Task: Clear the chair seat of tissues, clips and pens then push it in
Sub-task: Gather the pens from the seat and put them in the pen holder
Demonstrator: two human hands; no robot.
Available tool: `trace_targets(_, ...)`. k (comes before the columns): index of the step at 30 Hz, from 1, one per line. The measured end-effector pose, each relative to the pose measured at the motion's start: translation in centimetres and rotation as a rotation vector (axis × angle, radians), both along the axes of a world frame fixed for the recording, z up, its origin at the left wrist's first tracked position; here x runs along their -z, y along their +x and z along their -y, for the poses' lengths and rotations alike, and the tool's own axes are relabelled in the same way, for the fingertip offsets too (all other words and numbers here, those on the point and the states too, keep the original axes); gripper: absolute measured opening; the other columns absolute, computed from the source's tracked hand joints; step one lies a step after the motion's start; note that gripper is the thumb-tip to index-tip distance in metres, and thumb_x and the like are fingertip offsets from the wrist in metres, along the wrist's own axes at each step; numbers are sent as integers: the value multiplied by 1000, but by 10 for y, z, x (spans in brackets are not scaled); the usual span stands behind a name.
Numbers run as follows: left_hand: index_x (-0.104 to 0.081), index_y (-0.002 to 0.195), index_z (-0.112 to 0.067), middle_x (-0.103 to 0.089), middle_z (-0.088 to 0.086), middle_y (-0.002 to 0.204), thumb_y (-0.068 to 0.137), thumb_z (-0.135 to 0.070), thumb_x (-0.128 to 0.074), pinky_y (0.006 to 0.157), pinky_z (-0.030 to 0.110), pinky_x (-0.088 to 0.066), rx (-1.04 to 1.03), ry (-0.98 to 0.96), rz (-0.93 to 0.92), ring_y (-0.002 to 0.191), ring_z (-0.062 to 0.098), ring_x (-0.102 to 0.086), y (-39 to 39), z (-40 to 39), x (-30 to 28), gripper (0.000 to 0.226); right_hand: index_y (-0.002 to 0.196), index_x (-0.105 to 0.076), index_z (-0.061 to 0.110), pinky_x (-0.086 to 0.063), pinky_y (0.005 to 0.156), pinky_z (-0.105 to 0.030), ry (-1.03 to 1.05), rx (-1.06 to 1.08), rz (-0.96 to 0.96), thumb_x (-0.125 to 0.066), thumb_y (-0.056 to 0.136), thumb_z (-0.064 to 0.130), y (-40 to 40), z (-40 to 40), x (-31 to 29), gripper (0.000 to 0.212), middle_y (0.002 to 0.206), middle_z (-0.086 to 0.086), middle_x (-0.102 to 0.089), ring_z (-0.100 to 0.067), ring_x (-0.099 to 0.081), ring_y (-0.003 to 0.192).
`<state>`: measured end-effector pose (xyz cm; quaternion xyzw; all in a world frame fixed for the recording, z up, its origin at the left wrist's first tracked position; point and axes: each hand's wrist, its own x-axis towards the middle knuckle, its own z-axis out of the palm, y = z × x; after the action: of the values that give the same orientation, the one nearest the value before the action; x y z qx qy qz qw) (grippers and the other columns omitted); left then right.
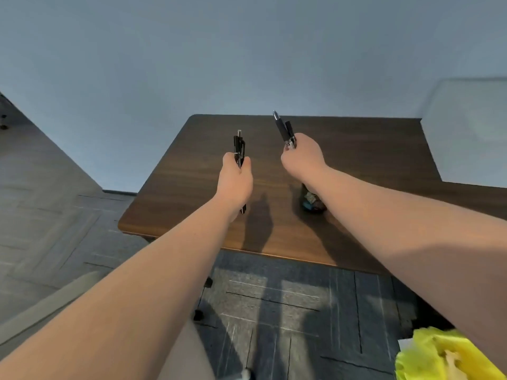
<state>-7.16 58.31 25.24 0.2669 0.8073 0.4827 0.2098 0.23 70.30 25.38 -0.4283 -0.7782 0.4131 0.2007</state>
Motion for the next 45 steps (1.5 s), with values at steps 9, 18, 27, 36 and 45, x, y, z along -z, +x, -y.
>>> trace_targets(9,-35,95,-15,-33,-2,69,99,-31,-34,61,29,-32,40,106,194,61,16,-33,42,-115,26,16,75,-47,16,-43,66,-37,-306,248,-235,-39,83,11,34,-83,42,13,84,-12,-57,-24,-50,74)
trace_targets(18,-36,80,-27,-42,-1,74,97,-32,-37,73,39,-42,5,136,303,76,20,-44,53,-173,67,19,85,-55,11,-54,78,-47,-386,242,-289,-41,84,7,29,-114,72,15,86,-13,-60,-24,-54,74)
trace_targets(27,-39,103,-15,-50,-3,83,99,-28,-38,70,31,-45,-23,76,256,75,12,-51,50,-184,87,13,79,-48,17,-40,62,-30,-342,203,-252,-44,83,1,25,-116,89,17,74,2,-50,-18,-46,69)
trace_targets(36,-39,105,-14,-50,-5,83,100,-25,-39,59,24,-41,-15,26,211,73,7,-50,49,-181,93,13,90,-54,14,-44,64,-28,-313,166,-209,-47,83,3,26,-116,98,15,77,3,-53,-15,-50,71)
trace_targets(45,-39,127,-14,-54,-1,102,94,-21,-50,76,29,-43,17,-30,189,89,16,-53,45,-175,87,36,122,-49,16,-46,81,-29,-170,90,-183,-57,82,5,38,-118,96,42,107,-3,-60,-19,-57,97)
